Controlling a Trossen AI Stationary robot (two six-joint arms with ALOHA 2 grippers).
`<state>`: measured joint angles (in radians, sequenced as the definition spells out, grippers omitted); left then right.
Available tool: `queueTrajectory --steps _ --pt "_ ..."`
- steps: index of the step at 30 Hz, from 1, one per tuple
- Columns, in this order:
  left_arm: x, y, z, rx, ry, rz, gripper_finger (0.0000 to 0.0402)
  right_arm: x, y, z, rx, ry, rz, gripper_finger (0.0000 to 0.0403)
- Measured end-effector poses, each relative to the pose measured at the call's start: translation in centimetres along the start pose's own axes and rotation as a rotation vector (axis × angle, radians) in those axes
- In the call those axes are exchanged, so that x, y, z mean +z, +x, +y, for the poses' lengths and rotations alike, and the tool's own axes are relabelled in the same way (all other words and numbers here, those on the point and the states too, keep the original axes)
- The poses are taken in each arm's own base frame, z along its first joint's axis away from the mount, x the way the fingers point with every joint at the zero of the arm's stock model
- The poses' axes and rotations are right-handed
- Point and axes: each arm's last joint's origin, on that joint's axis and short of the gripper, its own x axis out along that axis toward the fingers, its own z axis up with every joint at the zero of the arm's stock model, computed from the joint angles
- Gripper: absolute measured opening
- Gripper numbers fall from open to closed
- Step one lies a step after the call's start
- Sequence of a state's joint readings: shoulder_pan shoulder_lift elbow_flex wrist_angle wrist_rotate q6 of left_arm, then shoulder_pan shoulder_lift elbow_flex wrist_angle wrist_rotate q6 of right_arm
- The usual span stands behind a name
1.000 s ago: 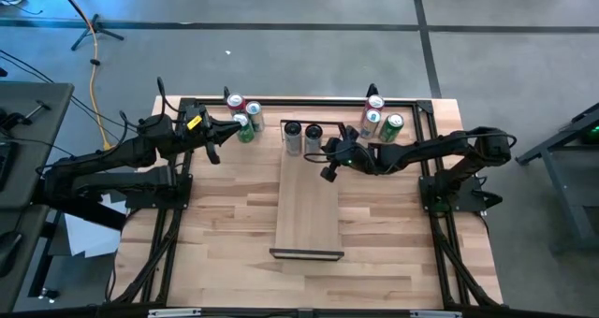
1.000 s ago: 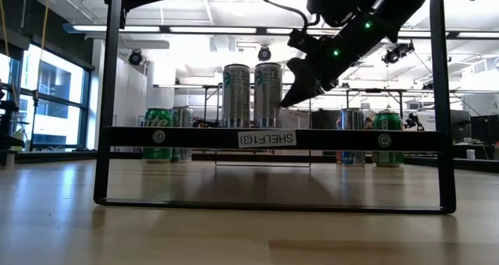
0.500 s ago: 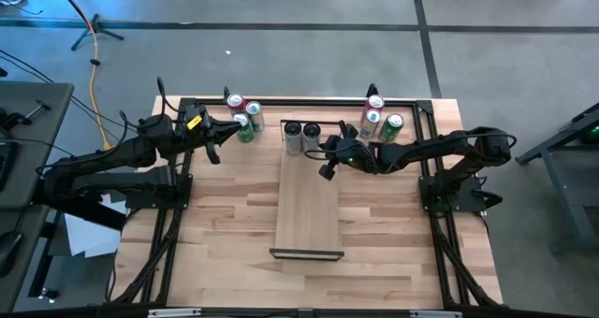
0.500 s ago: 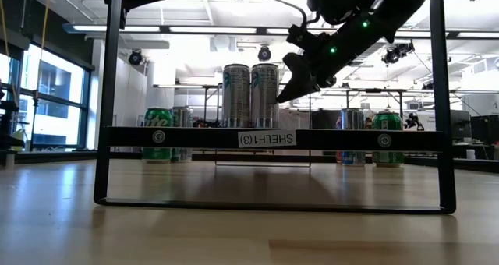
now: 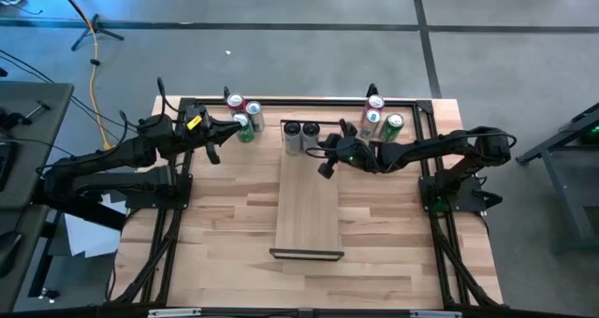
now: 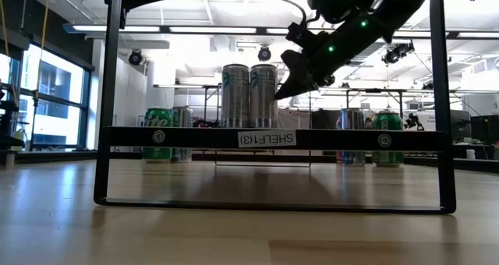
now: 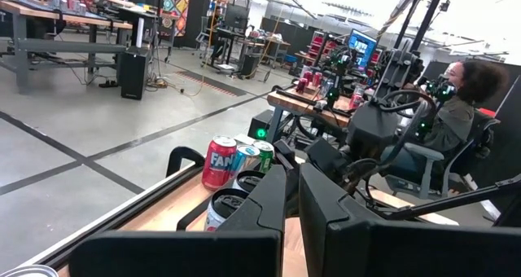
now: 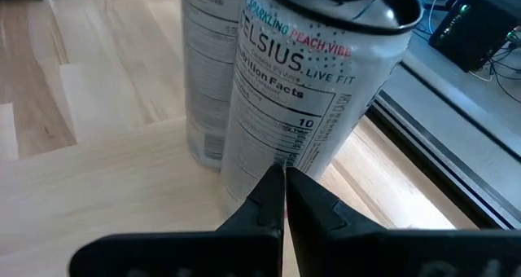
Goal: Place canned beverage on shelf
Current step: Put the left white-pink soda can, aligned with the other white-pink soda can on the shelf
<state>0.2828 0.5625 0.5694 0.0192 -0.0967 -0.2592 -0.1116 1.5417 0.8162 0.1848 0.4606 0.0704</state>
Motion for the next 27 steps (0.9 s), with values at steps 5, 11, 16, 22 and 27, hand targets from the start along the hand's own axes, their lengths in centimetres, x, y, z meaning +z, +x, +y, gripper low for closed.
queueTrajectory --steps 5,11,16,22,27 --pt "0.01 0.00 0.00 0.000 0.000 0.000 0.0000 0.00 -0.01 0.00 0.000 0.000 0.000 0.0000" --pt "0.00 0.00 -0.01 0.000 0.000 0.000 0.0000 -0.01 -0.01 0.02 0.001 -0.001 0.001 0.0000" --pt "-0.01 0.00 0.00 0.000 0.000 0.000 0.0000 -0.01 -0.01 0.05 0.010 -0.001 0.001 0.0000" --pt "0.00 0.00 0.00 0.000 0.000 0.000 0.0000 -0.01 -0.01 0.10 0.029 -0.001 0.002 0.0000" --pt "0.00 0.00 0.00 0.000 0.000 0.000 0.0000 0.00 -0.01 0.14 0.041 0.000 0.002 0.0000"
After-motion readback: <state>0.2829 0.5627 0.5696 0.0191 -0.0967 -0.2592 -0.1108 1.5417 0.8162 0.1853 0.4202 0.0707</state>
